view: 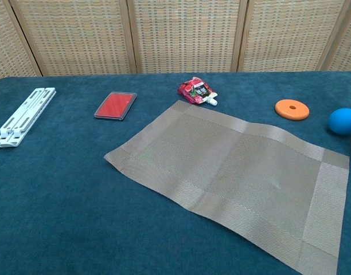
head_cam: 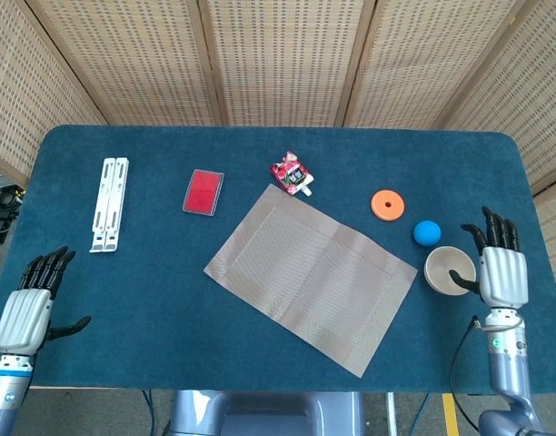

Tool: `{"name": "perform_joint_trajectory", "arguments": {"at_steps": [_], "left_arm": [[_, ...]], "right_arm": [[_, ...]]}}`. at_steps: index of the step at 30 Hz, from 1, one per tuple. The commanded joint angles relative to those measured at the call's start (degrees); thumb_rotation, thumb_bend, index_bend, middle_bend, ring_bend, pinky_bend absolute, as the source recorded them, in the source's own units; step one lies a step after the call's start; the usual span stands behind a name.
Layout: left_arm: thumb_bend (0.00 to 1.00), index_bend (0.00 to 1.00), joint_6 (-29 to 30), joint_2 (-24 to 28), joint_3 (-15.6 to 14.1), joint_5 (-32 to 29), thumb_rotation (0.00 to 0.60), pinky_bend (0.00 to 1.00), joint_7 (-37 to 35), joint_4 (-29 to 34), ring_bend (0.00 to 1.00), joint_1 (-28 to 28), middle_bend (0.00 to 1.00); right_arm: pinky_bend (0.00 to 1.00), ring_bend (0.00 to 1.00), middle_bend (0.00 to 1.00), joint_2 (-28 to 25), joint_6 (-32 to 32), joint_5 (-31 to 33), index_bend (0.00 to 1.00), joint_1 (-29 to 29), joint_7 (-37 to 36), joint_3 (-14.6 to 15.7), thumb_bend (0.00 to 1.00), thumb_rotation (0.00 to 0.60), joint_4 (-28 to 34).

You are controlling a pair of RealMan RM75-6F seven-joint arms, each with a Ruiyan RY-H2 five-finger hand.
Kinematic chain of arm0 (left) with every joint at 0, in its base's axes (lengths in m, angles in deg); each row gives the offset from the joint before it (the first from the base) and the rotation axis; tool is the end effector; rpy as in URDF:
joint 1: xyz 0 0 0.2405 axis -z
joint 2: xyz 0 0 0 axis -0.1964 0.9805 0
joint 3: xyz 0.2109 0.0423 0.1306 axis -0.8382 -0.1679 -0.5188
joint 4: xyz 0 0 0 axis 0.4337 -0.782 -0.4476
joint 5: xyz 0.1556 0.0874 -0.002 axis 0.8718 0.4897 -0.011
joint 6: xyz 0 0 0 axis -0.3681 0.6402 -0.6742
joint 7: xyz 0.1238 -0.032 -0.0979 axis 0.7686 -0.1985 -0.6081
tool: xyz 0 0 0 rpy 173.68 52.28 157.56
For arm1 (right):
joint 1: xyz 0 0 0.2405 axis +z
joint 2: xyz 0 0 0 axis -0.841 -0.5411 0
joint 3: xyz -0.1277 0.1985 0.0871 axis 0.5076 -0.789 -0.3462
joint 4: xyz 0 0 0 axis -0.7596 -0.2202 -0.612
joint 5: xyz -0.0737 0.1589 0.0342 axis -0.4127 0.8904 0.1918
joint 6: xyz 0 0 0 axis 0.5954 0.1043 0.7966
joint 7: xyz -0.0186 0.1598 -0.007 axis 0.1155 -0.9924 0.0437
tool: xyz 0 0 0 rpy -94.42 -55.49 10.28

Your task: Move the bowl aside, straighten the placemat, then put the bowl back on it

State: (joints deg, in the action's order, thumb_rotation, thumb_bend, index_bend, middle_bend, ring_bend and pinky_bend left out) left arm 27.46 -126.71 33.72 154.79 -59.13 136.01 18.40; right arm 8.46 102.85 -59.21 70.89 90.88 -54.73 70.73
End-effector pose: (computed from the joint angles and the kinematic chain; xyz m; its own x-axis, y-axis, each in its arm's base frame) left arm -0.2622 0.2003 0.1467 0.2774 0.0723 0.9580 0.9601 -0.0590 -0.2735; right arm -0.2879 -0.2725 0.1532 0.3166 0.1396 0.9382 -0.9484 0.0651 0.3103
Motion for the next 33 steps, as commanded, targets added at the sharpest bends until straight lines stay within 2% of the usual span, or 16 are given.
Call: {"name": "perform_joint_trajectory", "arguments": {"at_steps": [1, 9, 14, 17, 21, 33], "left_arm": [[0.05, 0.04, -1.30, 0.36, -0.19, 1.56, 0.600, 0.00, 1.74, 0.61, 0.00, 1.37, 0.00], [0.06, 0.23, -5.43, -0.45, 1.24, 5.38, 0.600, 0.00, 9.13, 0.81, 0.00, 6.63, 0.00], [0.06, 0.28, -10.23, -2.80, 3.39, 4.58, 0.600, 0.00, 13.91, -0.56, 0.00, 11.30, 0.00], [0.07, 0.28, -15.17, -5.08, 5.37, 2.61, 0.600, 0.00, 17.72, -3.07, 0.00, 15.50, 0.00], [0.07, 0.28, -18.70, -8.40, 6.61, -0.21, 0.600, 0.00, 20.31, -6.17, 0.00, 18.80, 0.00], [0.05, 0.18, -23.23, -15.48, 6.44, -4.10, 0.600, 0.00, 24.42, -14.31, 0.00, 23.81, 0.00]], "right_arm": [[0.00, 0.00, 0.00, -1.99, 3.58, -3.19, 0.27, -3.45, -4.44, 2.91, 0.27, 0.600, 1.53], [0.00, 0.00, 0.00, -3.61, 8.50, -8.63, 0.27, -6.37, -8.55, 5.72, 0.27, 0.600, 2.00], [0.00, 0.00, 0.00, -4.56, 10.00, -10.92, 0.27, -6.85, -9.51, 6.34, 0.27, 0.600, 2.67], [0.00, 0.00, 0.00, -5.40, 10.77, -11.38, 0.27, -7.23, -11.00, 6.23, 0.27, 0.600, 3.52], [0.00, 0.00, 0.00, -6.06, 11.23, -11.96, 0.27, -7.46, -11.70, 6.29, 0.27, 0.600, 4.10], [0.00, 0.00, 0.00, -6.27, 10.80, -11.86, 0.27, -7.46, -12.73, 6.15, 0.27, 0.600, 4.14]]}}
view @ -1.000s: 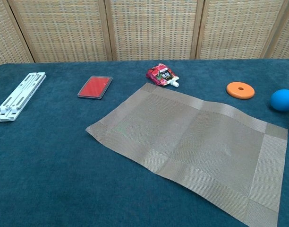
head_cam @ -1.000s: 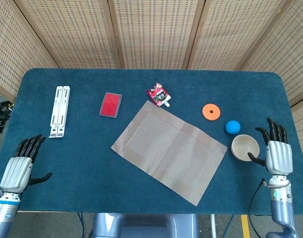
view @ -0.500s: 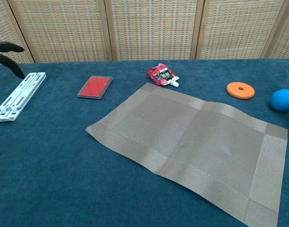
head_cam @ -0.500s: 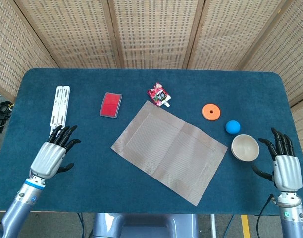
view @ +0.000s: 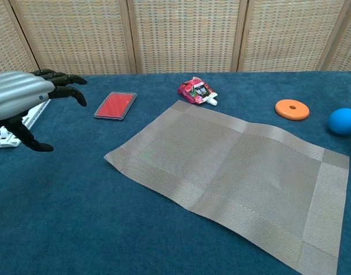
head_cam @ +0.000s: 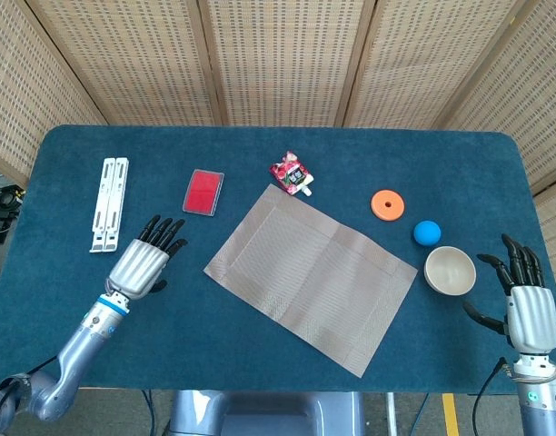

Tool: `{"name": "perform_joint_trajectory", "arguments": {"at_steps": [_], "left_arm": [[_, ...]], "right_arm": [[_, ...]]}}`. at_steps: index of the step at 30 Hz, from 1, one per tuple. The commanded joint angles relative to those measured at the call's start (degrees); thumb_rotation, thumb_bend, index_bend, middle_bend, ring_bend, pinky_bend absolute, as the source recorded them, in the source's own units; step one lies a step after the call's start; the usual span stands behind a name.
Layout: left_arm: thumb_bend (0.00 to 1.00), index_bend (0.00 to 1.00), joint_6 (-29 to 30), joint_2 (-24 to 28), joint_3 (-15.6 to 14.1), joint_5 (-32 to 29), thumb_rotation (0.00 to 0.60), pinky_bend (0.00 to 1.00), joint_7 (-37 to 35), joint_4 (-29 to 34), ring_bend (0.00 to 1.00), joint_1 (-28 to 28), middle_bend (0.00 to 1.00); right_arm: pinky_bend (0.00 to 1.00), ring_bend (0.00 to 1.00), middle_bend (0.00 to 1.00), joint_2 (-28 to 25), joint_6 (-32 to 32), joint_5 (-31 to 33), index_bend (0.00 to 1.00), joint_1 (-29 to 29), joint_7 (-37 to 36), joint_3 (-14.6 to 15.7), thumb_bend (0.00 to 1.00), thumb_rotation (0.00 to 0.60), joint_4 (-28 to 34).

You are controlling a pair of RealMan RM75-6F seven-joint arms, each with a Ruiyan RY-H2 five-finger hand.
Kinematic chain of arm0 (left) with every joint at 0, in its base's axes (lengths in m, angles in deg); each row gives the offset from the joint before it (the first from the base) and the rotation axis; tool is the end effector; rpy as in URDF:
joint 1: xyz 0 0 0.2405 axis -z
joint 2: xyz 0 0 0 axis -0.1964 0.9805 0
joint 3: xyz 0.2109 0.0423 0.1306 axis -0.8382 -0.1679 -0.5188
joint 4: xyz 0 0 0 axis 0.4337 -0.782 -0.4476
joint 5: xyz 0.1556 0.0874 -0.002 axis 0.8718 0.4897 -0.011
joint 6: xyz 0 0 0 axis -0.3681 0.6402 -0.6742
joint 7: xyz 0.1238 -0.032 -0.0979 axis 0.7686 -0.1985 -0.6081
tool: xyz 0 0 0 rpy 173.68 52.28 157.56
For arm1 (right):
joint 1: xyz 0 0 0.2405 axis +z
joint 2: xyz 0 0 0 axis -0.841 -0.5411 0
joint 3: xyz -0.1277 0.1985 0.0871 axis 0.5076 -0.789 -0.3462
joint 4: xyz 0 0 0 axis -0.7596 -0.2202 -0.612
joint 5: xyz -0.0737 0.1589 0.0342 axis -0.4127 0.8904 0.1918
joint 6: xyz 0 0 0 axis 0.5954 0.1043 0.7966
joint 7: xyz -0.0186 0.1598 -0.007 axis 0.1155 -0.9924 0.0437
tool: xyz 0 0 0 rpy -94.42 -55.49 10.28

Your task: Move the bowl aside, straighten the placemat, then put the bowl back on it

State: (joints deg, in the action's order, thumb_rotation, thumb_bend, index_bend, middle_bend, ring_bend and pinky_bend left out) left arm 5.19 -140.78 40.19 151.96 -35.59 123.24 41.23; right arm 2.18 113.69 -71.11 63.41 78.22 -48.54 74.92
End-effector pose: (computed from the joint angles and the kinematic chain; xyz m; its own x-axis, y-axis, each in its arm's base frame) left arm -0.1829 0.3074 0.0470 0.6668 0.0580 0.7430 0.6806 -0.4534 -0.5755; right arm -0.2824 -0.2147 0.1806 0.1889 0.1833 0.9647 -0.9766 -0.0676 0.2041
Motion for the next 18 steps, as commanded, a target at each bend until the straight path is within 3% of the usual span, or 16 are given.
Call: {"name": "perform_joint_trajectory", "arguments": {"at_steps": [1, 18], "left_arm": [[0.04, 0.17, -1.23, -1.95, 0.00, -1.76, 0.600, 0.00, 1.09, -2.13, 0.00, 1.28, 0.00], [0.03, 0.13, -4.79, -11.60, 0.57, -5.78, 0.600, 0.00, 3.36, -13.24, 0.00, 6.67, 0.00]], "right_arm": [[0.00, 0.00, 0.00, 0.01, -0.07, 0.11, 0.27, 0.02, -0.14, -0.09, 0.27, 0.600, -0.11], [0.00, 0.00, 0.00, -0.24, -0.85, 1.76, 0.27, 0.09, -1.56, -1.08, 0.27, 0.600, -0.75]]}}
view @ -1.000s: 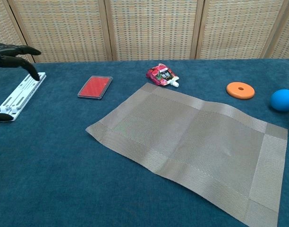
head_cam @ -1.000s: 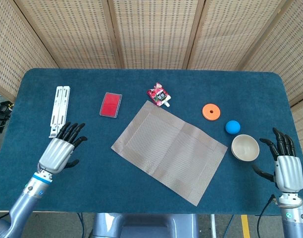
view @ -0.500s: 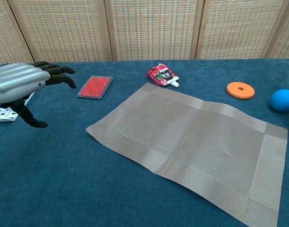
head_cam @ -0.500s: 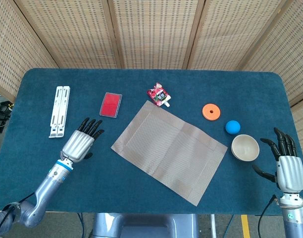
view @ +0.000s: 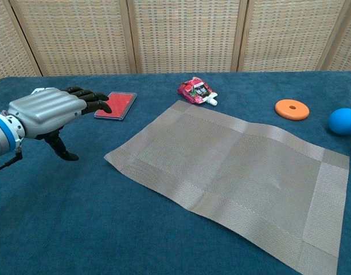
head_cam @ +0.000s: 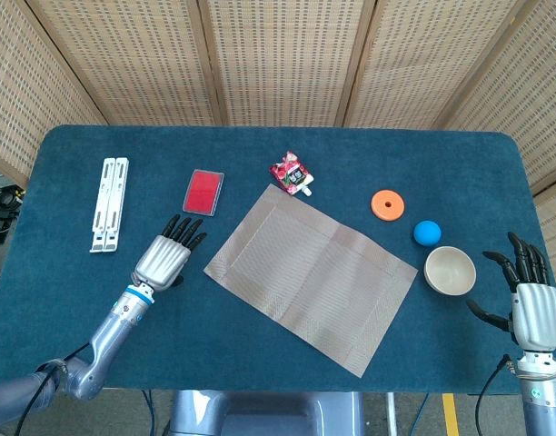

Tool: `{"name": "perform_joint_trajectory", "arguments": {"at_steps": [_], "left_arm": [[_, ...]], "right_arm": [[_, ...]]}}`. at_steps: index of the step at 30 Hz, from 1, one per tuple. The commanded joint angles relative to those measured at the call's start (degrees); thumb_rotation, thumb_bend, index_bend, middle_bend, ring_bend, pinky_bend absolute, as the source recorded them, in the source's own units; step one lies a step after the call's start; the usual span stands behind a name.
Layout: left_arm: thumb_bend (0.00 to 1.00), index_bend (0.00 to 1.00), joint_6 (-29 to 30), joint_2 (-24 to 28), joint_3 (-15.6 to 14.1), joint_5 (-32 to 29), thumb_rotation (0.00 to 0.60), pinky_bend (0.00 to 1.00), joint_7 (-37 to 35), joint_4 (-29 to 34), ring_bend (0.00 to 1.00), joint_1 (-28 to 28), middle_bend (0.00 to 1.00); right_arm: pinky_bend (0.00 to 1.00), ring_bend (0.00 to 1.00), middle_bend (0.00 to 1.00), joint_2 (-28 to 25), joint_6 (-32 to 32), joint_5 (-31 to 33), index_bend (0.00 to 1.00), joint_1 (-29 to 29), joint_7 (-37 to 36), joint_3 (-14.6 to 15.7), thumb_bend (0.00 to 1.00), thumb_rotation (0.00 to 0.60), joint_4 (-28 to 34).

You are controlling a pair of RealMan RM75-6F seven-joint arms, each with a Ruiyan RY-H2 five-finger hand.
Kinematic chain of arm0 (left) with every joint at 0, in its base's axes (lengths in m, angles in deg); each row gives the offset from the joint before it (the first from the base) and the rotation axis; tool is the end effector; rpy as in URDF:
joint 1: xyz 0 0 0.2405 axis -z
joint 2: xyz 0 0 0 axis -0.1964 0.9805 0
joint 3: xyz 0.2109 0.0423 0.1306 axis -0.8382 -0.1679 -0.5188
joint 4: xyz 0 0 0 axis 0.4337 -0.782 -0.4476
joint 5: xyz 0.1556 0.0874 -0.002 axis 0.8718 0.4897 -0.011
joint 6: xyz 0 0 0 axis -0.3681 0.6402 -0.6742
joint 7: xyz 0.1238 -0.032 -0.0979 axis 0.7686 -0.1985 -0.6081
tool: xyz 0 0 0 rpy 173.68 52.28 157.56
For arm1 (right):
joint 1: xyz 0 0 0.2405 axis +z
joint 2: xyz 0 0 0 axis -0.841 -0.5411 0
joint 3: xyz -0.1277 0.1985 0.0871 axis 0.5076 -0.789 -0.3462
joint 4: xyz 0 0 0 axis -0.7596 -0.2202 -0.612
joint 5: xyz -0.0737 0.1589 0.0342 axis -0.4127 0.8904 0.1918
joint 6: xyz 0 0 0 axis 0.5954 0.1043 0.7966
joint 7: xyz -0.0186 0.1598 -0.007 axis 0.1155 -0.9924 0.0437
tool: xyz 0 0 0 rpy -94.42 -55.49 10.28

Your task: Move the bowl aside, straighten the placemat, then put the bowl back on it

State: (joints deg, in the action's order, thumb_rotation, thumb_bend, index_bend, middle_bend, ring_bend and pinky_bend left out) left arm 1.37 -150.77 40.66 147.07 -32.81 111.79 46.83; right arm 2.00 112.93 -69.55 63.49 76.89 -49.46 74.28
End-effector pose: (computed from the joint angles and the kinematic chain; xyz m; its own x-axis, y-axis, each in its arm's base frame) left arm -0.1761 0.3331 -0.0012 0.7106 0.0779 0.6993 0.6484 -0.4585 -0.6078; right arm -0.2877 -0.2181 0.1848 0.1784 0.1913 0.9652 -0.9807 -0.0447 0.1901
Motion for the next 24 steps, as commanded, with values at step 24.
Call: {"name": "perform_joint_trajectory", "arguments": {"at_steps": [24], "left_arm": [[0.24, 0.24, -3.18, -12.10, 0.26, -3.80, 0.600, 0.00, 0.59, -12.23, 0.00, 7.30, 0.00]], "right_arm": [[0.00, 0.00, 0.00, -1.04, 0.10, 1.65, 0.27, -0.26, -3.36, -1.64, 0.27, 0.600, -0.35]]}}
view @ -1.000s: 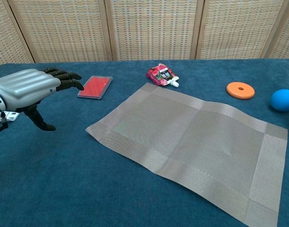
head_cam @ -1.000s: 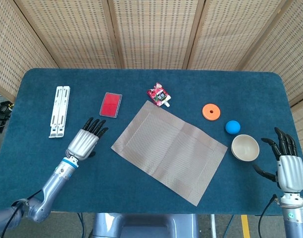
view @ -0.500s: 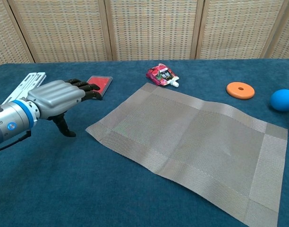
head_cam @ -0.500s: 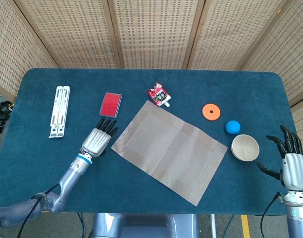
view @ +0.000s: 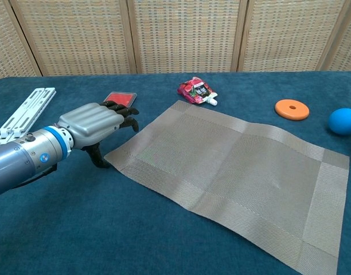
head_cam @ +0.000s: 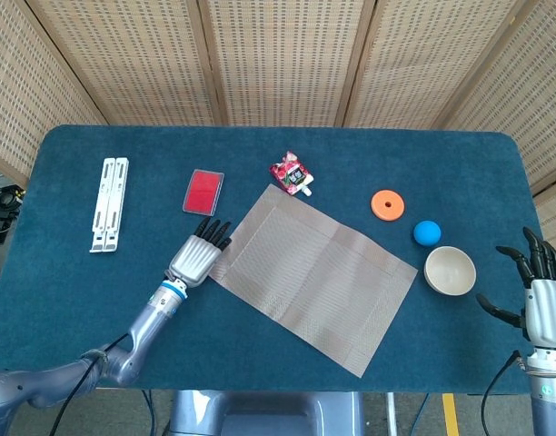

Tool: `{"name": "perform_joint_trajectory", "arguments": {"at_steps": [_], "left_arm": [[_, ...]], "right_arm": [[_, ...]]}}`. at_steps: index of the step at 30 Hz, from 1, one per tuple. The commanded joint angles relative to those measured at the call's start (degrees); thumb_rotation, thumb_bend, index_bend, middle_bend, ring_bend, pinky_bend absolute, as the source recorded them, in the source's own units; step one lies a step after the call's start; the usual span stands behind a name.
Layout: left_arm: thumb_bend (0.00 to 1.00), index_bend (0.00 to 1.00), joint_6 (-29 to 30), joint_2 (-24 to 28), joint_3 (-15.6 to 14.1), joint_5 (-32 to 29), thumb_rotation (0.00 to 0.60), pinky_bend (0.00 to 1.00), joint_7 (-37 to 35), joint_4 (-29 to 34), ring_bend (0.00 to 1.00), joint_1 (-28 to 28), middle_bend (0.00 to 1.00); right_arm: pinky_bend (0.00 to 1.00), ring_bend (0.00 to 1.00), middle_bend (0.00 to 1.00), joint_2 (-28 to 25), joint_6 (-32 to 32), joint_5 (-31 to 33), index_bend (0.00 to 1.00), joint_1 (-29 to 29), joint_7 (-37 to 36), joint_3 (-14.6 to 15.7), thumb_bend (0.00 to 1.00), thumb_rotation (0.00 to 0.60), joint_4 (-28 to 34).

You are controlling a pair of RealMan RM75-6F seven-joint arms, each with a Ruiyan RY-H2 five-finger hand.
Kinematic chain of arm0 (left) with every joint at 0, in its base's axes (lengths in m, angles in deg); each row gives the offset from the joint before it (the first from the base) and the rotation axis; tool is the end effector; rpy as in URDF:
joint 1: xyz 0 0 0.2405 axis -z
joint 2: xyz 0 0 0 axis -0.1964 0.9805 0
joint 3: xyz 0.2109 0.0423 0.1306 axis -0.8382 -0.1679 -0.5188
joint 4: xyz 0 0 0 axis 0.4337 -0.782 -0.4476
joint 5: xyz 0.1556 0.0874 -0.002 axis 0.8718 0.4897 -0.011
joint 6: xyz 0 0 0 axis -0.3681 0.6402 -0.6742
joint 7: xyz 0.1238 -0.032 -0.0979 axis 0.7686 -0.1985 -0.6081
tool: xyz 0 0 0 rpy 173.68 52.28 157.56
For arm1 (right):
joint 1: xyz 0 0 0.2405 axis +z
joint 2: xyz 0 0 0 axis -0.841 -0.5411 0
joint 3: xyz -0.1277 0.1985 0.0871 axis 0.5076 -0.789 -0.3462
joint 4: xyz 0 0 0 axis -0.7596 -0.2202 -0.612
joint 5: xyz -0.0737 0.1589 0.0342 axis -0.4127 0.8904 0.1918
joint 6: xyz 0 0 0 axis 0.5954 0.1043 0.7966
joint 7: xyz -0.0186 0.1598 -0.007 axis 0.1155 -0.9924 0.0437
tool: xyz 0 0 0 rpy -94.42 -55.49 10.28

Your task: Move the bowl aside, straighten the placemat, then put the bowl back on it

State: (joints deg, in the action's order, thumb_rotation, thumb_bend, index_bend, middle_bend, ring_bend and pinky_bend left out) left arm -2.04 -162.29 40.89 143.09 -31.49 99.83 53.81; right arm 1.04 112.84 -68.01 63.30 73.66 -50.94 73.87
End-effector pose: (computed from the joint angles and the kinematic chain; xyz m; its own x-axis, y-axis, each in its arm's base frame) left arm -0.1474 0.3505 -0.0580 0.7319 0.0907 0.6753 0.6213 -0.4958 -0.6068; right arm -0.2926 -0.2209 0.1966 0.1422 0.2201 0.9651 -0.9879 -0.0294 0.1522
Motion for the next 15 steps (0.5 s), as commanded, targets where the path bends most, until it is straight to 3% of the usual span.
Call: {"name": "perform_joint_trajectory", "arguments": {"at_steps": [1, 4, 9, 15], "left_arm": [[0.28, 0.25, 0.28, -0.85, 0.01, 0.19, 0.600, 0.00, -1.05, -0.53, 0.00, 0.43, 0.00], [0.34, 0.27, 0.39, -1.41, -0.13, 0.21, 0.600, 0.00, -1.68, -1.17, 0.00, 0.65, 0.00], [0.34, 0.33, 0.73, -2.15, -0.60, 0.68, 0.600, 0.00, -2.96, -2.02, 0.00, 0.94, 0.00], [0.34, 0.53, 0.71, -2.64, -0.96, 0.64, 0.600, 0.00, -3.91, -2.67, 0.00, 1.12, 0.00]], "right_arm": [[0.00, 0.00, 0.00, -0.11, 0.18, 0.16, 0.27, -0.09, -0.18, -0.19, 0.27, 0.600, 0.10], [0.00, 0.00, 0.00, -0.17, -0.01, 0.28, 0.27, -0.07, -0.28, -0.22, 0.27, 0.600, 0.19], [0.00, 0.00, 0.00, -0.16, -0.20, 0.27, 0.27, -0.06, -0.30, -0.15, 0.27, 0.600, 0.24], [0.00, 0.00, 0.00, -0.31, -0.28, 0.14, 0.28, -0.10, -0.50, -0.08, 0.27, 0.600, 0.52]]}}
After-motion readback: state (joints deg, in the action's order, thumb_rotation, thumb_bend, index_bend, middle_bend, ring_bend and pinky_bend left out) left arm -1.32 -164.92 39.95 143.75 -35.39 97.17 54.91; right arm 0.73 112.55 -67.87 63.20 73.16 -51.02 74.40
